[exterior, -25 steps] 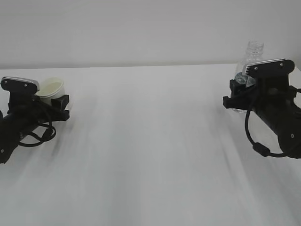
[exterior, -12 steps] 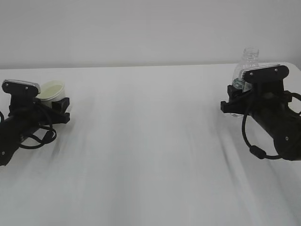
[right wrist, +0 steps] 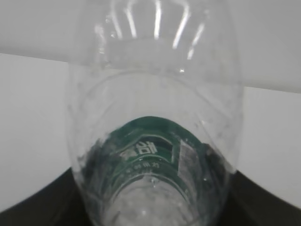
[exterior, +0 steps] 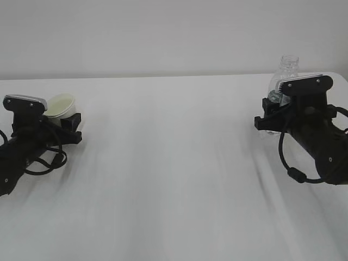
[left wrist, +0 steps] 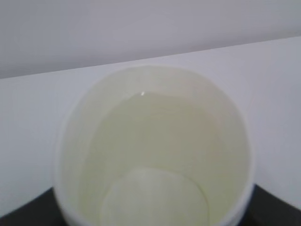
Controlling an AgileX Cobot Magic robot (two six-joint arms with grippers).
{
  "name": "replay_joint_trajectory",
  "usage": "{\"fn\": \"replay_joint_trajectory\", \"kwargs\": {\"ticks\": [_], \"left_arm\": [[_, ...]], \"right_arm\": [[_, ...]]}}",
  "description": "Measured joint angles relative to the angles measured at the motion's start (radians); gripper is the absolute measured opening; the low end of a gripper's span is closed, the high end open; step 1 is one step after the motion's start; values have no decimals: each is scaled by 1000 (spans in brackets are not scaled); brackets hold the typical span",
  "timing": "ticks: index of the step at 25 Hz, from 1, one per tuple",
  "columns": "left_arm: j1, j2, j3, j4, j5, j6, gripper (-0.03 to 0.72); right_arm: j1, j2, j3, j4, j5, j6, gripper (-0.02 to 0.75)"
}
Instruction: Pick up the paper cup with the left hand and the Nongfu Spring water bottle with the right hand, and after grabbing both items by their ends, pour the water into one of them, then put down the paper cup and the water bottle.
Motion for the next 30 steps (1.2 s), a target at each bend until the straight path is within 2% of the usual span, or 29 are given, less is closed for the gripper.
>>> {"fn": "replay_joint_trajectory", "kwargs": {"ticks": [9, 14, 17, 30], "left_arm": [[0, 26, -4, 7, -43, 0, 450], [1, 34, -4, 24, -10, 0, 580], [1, 38, -4, 28, -1, 0, 614], [1, 11, 33, 28, 3, 0, 622]], "right_arm": [[0, 0, 0, 0, 0, 0, 445], [0, 0, 0, 0, -1, 1, 445], [0, 0, 0, 0, -1, 1, 445], [0, 0, 0, 0, -2, 2, 445]]}}
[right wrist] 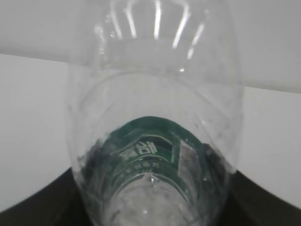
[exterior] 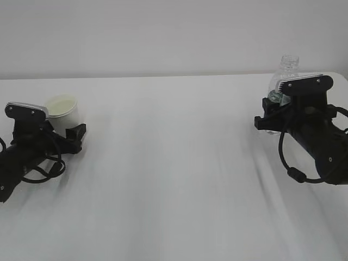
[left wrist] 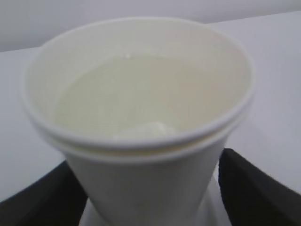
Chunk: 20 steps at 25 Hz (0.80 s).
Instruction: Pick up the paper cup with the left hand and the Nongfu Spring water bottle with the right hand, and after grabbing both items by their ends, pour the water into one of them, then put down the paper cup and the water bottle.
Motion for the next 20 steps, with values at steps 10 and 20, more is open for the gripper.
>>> {"fn": "replay_joint_trajectory", "kwargs": {"ticks": [10, 20], "left_arm": [[0, -145, 150, 0, 3, 0, 622], [0, -170, 219, 33, 3, 0, 615]], "right_arm": [[0, 0, 0, 0, 0, 0, 445], [0, 0, 0, 0, 0, 0, 445]]}}
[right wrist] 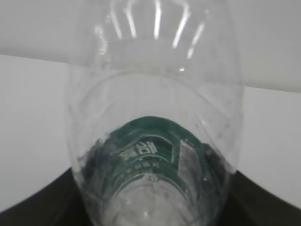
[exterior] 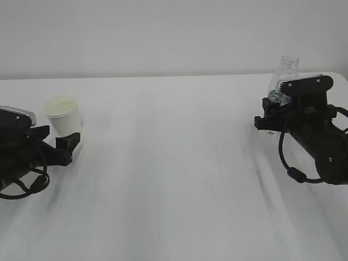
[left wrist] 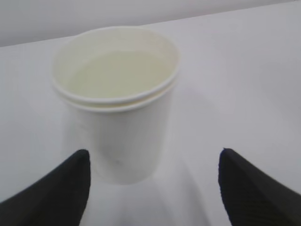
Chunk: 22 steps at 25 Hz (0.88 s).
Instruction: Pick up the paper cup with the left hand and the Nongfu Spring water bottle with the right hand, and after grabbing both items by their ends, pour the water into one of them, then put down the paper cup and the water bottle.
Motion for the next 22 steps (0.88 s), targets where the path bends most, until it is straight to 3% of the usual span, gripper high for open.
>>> {"fn": "replay_joint_trajectory", "kwargs": {"ticks": [12, 22], "left_arm": [[0, -37, 2, 239, 0, -12, 591], [0, -39, 2, 264, 0, -57, 589]], "right_arm": [[0, 0, 0, 31, 0, 19, 445], [0, 0, -12, 46, 0, 21, 445]]}}
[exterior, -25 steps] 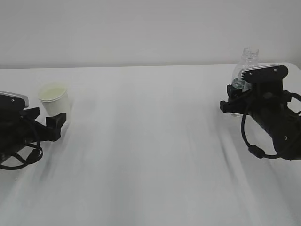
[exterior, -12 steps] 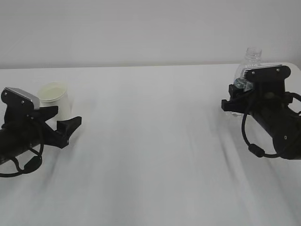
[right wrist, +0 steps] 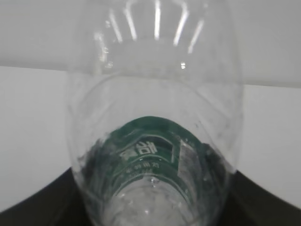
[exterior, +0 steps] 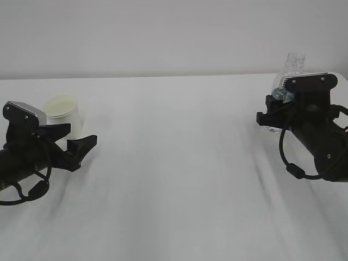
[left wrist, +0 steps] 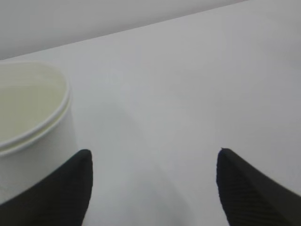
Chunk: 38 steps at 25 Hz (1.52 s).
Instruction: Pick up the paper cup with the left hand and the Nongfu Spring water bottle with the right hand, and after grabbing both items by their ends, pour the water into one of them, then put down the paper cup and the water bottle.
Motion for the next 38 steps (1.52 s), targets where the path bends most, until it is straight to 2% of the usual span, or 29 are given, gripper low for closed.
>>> {"fn": "replay_joint_trajectory", "kwargs": {"ticks": [34, 36, 38], "left_arm": [[0, 0, 0, 8, 0, -6, 587], [0, 0, 0, 8, 0, -6, 587], [0, 0, 0, 8, 0, -6, 587]], "right_arm": [[0, 86, -41, 3, 5, 2, 445], [0, 86, -41, 3, 6, 2, 459], [0, 86, -41, 3, 6, 2, 507]]}}
